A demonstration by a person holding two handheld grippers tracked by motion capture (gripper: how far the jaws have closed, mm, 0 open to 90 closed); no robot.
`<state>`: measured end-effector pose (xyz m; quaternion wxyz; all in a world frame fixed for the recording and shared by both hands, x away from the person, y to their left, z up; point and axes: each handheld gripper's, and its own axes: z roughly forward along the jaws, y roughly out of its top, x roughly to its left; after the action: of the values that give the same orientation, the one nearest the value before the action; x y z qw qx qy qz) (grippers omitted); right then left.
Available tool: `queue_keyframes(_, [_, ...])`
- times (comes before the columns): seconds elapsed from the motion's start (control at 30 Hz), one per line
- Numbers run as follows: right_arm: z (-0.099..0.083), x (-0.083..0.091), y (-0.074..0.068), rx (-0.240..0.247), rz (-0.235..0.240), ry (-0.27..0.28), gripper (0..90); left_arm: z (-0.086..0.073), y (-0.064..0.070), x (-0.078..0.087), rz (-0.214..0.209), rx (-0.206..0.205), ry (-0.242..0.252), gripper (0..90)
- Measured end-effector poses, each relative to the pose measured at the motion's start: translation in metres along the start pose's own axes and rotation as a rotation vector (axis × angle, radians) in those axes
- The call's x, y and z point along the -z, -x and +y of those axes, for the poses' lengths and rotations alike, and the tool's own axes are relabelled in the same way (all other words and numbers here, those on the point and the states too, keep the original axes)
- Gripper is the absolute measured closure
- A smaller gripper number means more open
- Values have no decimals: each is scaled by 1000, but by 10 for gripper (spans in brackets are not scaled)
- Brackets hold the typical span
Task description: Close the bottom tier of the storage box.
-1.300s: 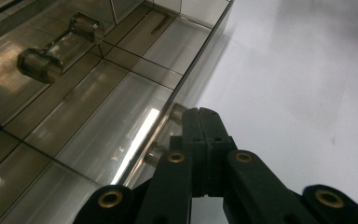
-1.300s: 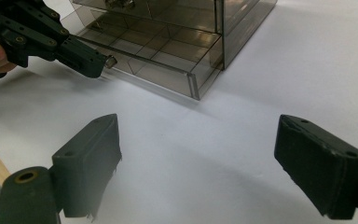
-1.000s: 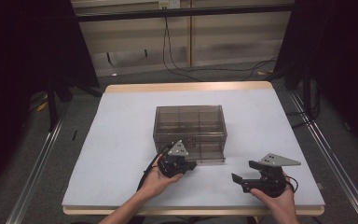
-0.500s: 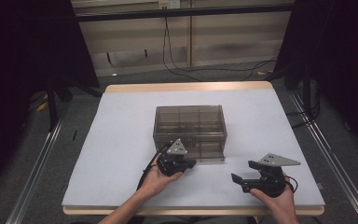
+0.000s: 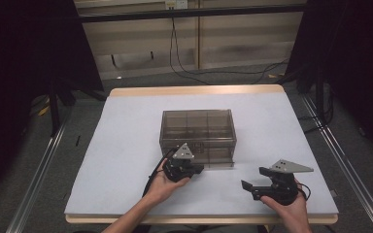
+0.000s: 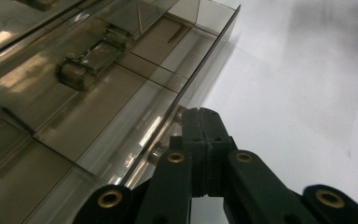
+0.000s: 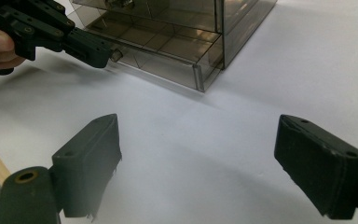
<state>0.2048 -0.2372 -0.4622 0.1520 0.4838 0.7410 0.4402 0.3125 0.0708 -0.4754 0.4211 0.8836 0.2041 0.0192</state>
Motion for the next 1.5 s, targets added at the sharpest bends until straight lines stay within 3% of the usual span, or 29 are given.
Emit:
queue_keyframes(0.73, [0,1,1,-2,-5,5,144,0,-5,0,10,4,6,900])
queue_keyframes(0.9, [0,0,0,4,-2,2,144,0,-6,0,33,7,2,900])
queue_keyframes(1.33, [0,0,0,-3,3,0,144,-1,-7,-1,42,19,9,898])
queue_keyframes(1.5, [0,0,0,-3,3,-2,144,-1,-9,0,54,4,6,900])
